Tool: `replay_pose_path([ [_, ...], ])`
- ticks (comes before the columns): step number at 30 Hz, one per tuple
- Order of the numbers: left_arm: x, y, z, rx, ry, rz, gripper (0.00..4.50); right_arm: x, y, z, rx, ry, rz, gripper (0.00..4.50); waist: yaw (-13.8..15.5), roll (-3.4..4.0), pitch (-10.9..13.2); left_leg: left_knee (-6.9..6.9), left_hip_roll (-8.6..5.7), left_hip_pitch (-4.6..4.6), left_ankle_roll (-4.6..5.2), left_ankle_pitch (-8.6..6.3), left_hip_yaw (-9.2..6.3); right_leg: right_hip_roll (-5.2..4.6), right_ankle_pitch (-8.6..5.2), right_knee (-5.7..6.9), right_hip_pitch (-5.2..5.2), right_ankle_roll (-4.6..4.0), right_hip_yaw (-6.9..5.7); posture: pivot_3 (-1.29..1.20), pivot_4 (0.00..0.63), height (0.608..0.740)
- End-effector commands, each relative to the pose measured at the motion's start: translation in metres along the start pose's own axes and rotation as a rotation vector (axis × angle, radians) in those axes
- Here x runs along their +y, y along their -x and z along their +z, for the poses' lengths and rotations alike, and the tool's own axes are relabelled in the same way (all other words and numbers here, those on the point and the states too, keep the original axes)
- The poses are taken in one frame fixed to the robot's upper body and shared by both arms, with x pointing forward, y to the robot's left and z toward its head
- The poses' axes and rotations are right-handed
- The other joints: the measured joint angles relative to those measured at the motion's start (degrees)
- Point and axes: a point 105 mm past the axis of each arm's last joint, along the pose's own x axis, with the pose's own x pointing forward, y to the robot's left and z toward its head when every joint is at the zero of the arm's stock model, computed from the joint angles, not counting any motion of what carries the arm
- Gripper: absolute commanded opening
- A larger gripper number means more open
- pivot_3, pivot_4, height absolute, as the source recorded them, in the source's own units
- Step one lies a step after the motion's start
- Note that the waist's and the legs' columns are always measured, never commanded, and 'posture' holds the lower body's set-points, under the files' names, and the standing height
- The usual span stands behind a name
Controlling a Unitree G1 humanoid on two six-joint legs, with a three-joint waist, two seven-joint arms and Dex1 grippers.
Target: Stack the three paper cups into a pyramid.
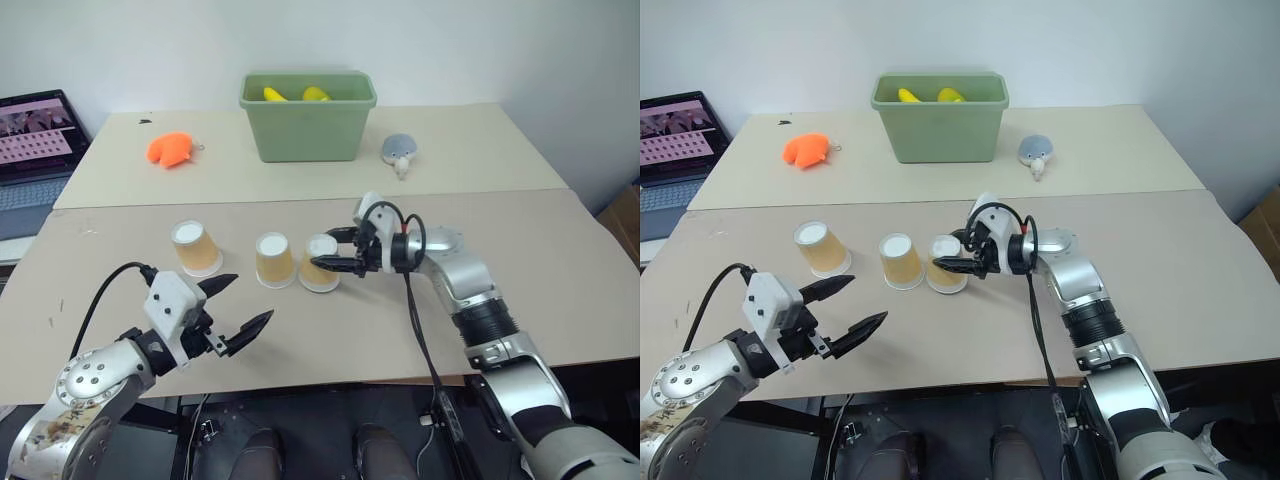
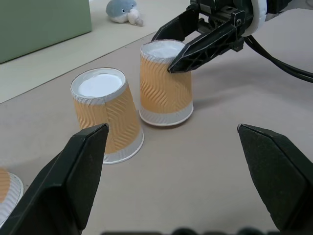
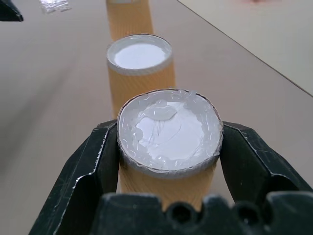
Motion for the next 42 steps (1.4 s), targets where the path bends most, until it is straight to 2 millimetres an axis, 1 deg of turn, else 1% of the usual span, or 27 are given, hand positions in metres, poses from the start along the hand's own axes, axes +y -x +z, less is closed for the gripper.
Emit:
replay_pose_path([
  [1, -0.003, 0.002, 0.013, -0.038, -0.047, -0.002, 4.5, 0.001, -0.004, 0.016, -0.037, 0.077, 0.012, 2.7, 0.12, 0.0, 0.0, 0.0, 0.0, 0.0, 0.0, 0.0, 0.0, 0.0, 0.0, 0.0, 0.0, 0.0, 0.0, 0.0, 0.15, 0.732],
  [12, -0.005, 0.002, 0.013, -0.04, -0.041, 0.004, 4.5, -0.003, -0.011, 0.011, -0.024, 0.085, 0.004, 2.7, 0.17, 0.0, 0.0, 0.0, 0.0, 0.02, 0.0, 0.0, 0.01, 0.0, 0.0, 0.01, 0.0, 0.0, 0.0, 0.0, 0.15, 0.732],
  [21, -0.004, 0.001, 0.014, -0.043, -0.04, 0.008, 4.5, -0.014, -0.014, 0.011, -0.008, 0.101, -0.012, 2.7, 0.16, 0.0, 0.0, 0.0, 0.0, 0.05, 0.0, 0.0, 0.01, 0.01, 0.0, 0.03, 0.02, 0.0, 0.0, 0.0, 0.15, 0.732],
  [33, -0.006, 0.002, 0.012, -0.04, -0.031, 0.019, 4.5, -0.013, -0.023, 0.005, 0.003, 0.101, 0.002, 2.7, -0.46, 0.0, -0.01, 0.0, 0.01, 0.11, 0.0, 0.0, 0.01, 0.01, 0.0, 0.04, 0.05, 0.0, 0.0, 0.0, 0.15, 0.732],
  [35, -0.006, 0.003, 0.012, -0.039, -0.032, 0.02, 4.5, -0.014, -0.023, 0.005, 0.002, 0.1, 0.0, 3.71, -0.6, 0.0, -0.01, 0.0, 0.02, 0.12, 0.0, 0.0, 0.0, 0.02, 0.0, 0.05, 0.05, 0.0, 0.0, 0.0, 0.15, 0.732],
  [36, -0.006, 0.003, 0.012, -0.038, -0.032, 0.021, 4.5, -0.014, -0.023, 0.005, 0.001, 0.1, 0.0, 3.79, -0.6, 0.0, -0.01, 0.0, 0.02, 0.12, 0.0, 0.0, 0.0, 0.03, 0.0, 0.06, 0.05, 0.0, 0.0, 0.0, 0.15, 0.732],
  [37, -0.006, 0.003, 0.012, -0.038, -0.032, 0.021, 4.5, -0.014, -0.023, 0.005, 0.0, 0.104, -0.004, 4.03, -0.59, 0.0, 0.0, 0.0, 0.01, 0.12, 0.0, 0.0, -0.01, 0.03, 0.0, 0.05, 0.06, 0.0, 0.0, 0.0, 0.15, 0.732],
  [38, -0.006, 0.003, 0.012, -0.038, -0.032, 0.022, 4.5, -0.015, -0.023, 0.006, -0.001, 0.106, -0.005, 4.44, -0.58, 0.0, 0.0, 0.0, 0.01, 0.1, 0.0, 0.0, -0.01, 0.02, 0.0, 0.05, 0.05, 0.0, 0.0, 0.0, 0.15, 0.732],
  [42, -0.006, 0.003, 0.011, -0.037, -0.032, 0.023, 4.5, -0.013, -0.018, 0.015, -0.027, 0.126, 0.008, 4.44, -0.58, 0.0, 0.0, -0.01, 0.0, 0.04, 0.0, 0.0, -0.01, 0.01, 0.0, 0.03, 0.0, 0.0, 0.0, 0.0, 0.15, 0.732],
])
